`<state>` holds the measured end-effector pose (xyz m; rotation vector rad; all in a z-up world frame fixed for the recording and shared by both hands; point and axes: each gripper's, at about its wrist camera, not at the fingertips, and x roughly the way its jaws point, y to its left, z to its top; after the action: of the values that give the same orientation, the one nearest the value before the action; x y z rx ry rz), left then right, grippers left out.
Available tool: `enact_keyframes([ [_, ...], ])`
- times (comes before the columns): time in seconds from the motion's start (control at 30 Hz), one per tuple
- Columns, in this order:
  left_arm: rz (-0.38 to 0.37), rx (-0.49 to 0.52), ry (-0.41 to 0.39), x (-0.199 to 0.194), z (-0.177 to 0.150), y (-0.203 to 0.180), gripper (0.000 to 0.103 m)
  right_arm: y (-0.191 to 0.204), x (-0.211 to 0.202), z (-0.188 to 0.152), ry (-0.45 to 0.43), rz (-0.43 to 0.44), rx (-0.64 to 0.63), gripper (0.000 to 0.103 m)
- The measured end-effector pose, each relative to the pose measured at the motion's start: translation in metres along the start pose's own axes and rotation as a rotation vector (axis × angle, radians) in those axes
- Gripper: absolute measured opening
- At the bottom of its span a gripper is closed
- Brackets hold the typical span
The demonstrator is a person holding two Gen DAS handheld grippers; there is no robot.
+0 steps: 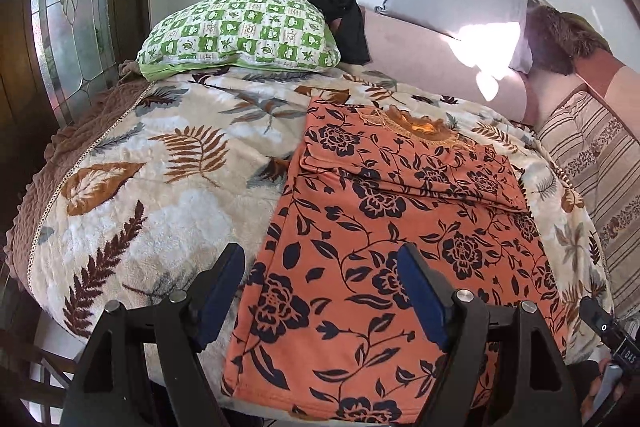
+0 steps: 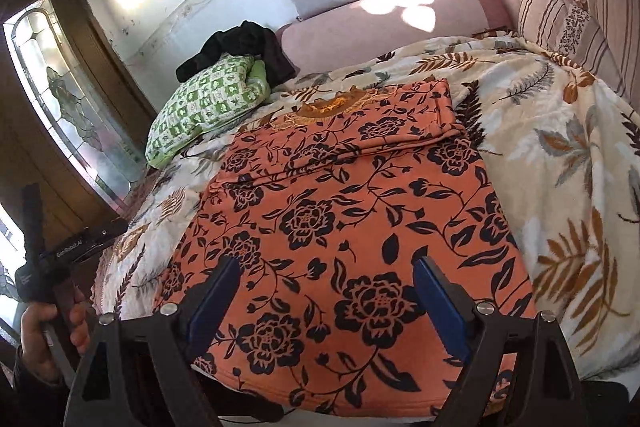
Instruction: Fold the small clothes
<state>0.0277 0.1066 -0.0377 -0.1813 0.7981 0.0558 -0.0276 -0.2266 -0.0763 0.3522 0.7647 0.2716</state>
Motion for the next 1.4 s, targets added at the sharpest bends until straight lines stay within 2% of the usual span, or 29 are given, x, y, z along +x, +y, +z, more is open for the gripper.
enact_keyframes([
  [0.27,0.024,0.003,0.002,-0.01,-0.01,-0.001,0.079,0.006,-0.017,-0.004,-0.04,-0.014,-0.03,0.09],
  [0.63,0.035,0.016,-0.008,-0.012,-0.013,-0.003,0.079,0.003,-0.019,0.0,-0.037,-0.019,-0.033,0.09],
  [0.9,0.039,-0.013,0.044,0.009,-0.026,0.006,0.079,-0.003,-0.012,-0.005,-0.006,-0.045,-0.02,0.09],
  [1.03,0.043,0.007,0.062,0.019,-0.031,0.002,0.079,-0.027,-0.005,-0.004,0.034,-0.054,0.07,0.09],
  [1.23,0.046,0.028,0.111,0.04,-0.04,0.0,0.079,-0.087,0.002,0.003,0.077,-0.085,0.256,0.09],
  [1.4,0.058,0.024,0.154,0.056,-0.05,0.011,0.079,-0.125,0.004,0.002,0.153,-0.13,0.302,0.09],
])
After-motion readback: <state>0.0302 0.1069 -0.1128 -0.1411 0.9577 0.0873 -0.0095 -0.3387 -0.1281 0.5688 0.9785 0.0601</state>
